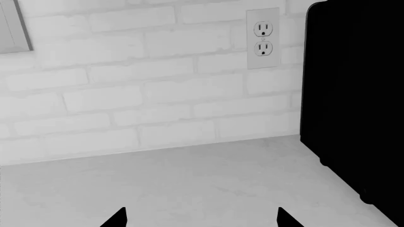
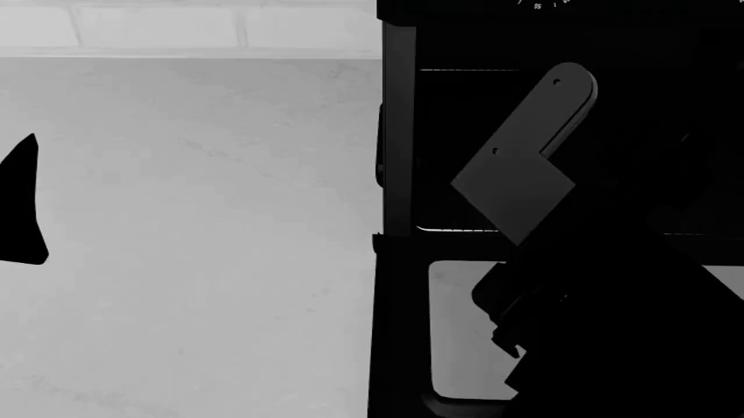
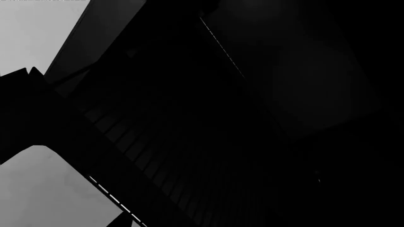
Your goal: Fully slide the toaster oven rack0 out.
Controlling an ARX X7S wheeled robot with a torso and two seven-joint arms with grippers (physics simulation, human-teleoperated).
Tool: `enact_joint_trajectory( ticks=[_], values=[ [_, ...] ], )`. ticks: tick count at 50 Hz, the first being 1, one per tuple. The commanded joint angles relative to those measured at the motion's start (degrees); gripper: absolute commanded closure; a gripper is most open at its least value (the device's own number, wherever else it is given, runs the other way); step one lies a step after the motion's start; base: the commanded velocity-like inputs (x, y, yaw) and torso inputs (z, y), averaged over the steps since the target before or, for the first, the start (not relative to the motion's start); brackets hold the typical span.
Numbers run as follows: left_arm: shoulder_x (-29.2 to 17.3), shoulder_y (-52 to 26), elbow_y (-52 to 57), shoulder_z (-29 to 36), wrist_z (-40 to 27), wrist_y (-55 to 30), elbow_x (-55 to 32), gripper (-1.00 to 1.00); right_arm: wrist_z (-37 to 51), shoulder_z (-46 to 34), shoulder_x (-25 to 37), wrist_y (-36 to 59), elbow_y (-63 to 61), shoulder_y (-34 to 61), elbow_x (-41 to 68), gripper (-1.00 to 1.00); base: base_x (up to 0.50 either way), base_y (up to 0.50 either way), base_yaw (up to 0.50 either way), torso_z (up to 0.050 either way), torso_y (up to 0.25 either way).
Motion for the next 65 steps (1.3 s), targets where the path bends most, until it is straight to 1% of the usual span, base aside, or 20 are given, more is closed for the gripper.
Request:
enact_joint_trajectory(
  ticks=[1,18,19,27,33,39,44,47,51,54,57,59,62,63,64,65],
  values=[
    [-0.3,0.1,0.1,-0.6,-0.5,0.1,-0.7,-1.00,2.8,0.7,-1.6,-2.2,3.2,0.1,2.2,-1.00,0.00,0.00,0.00,0.000,0.000],
    [-0.4,-0.6,-0.2,-0.8,-1.3,0.1,-2.0,-1.00,8.1,2.2,-2.8,-6.3,8.8,0.7,4.9,-1.00,0.00,0.00,0.00,0.000,0.000],
    [-0.4,-0.4,-0.2,-0.6,-1.3,0.3,-2.0,-1.00,8.2,2.3,-2.8,-6.4,8.6,0.7,5.0,1.00,0.00,0.00,0.00,0.000,0.000],
    [-0.6,-0.1,-0.1,-1.0,-1.5,0.7,-2.6,-1.00,5.8,1.2,-2.7,-4.5,5.4,0.2,3.8,1.00,0.00,0.00,0.00,0.000,0.003],
    [-0.6,0.0,0.2,-1.7,-1.8,0.4,-3.2,-1.00,1.3,-0.4,-0.6,-0.3,-1.1,-1.5,0.0,1.00,0.00,0.00,0.00,0.000,0.003],
    [-0.6,-0.2,0.8,-2.3,-2.2,-0.2,-4.2,-1.00,-4.2,-2.6,1.9,5.3,-8.2,-2.2,-6.5,1.00,0.00,0.00,0.00,0.000,0.004],
    [-0.3,-0.3,0.9,-2.1,-2.7,-0.3,-4.7,-1.00,-8.1,-4.5,3.2,8.6,-11.6,-2.7,-11.2,1.00,0.00,0.00,0.00,0.003,0.004],
    [-0.3,-0.1,1.1,-2.4,-2.8,-0.3,-5.1,-1.00,-12.4,-6.5,4.2,11.2,-13.9,-2.6,-16.3,1.00,0.00,0.00,0.00,0.003,0.008],
    [-1.2,1.4,-0.8,-0.3,-2.5,2.9,-3.6,-1.00,-17.8,-8.5,4.7,13.2,-16.0,-2.9,-23.6,1.00,0.00,0.00,0.00,0.003,0.005],
    [-1.1,1.1,-0.7,-0.4,-2.6,2.6,-4.0,-1.00,-21.9,-9.6,4.6,13.7,-16.8,-2.9,-28.7,1.00,0.00,0.00,0.00,0.003,0.004],
    [-1.0,1.0,-0.5,-0.8,-2.7,2.3,-4.4,-1.00,-22.2,-12.4,6.0,16.4,-18.1,-2.3,-29.2,1.00,0.00,0.00,0.00,0.003,0.008],
    [-1.2,1.3,-0.6,-0.9,-2.7,2.7,-4.3,-1.00,-22.2,-12.8,6.4,16.8,-19.6,-3.0,-29.5,1.00,0.00,0.00,0.00,0.000,0.006],
    [-1.4,1.3,-0.6,-1.2,-2.8,2.5,-4.5,-1.00,-22.2,-12.2,7.0,16.8,-21.7,-4.6,-30.1,1.00,0.00,0.00,0.00,0.003,0.004],
    [-0.9,1.5,0.1,-1.7,-2.9,1.9,-5.1,-1.00,-22.2,-8.5,7.6,14.2,-27.3,-10.7,-32.7,1.00,0.00,0.00,0.00,0.000,0.011],
    [-0.9,1.4,0.3,-2.1,-3.0,1.4,-5.5,-1.00,-22.2,-3.8,4.9,9.0,-28.1,-13.9,-33.1,1.00,0.00,0.00,0.00,0.011,0.000],
    [-1.0,1.3,0.4,-2.1,-3.1,1.4,-5.6,-1.00,-22.2,1.5,0.9,2.7,-28.4,-16.7,-33.3,1.00,0.00,0.00,0.00,0.000,0.011]
  ],
)
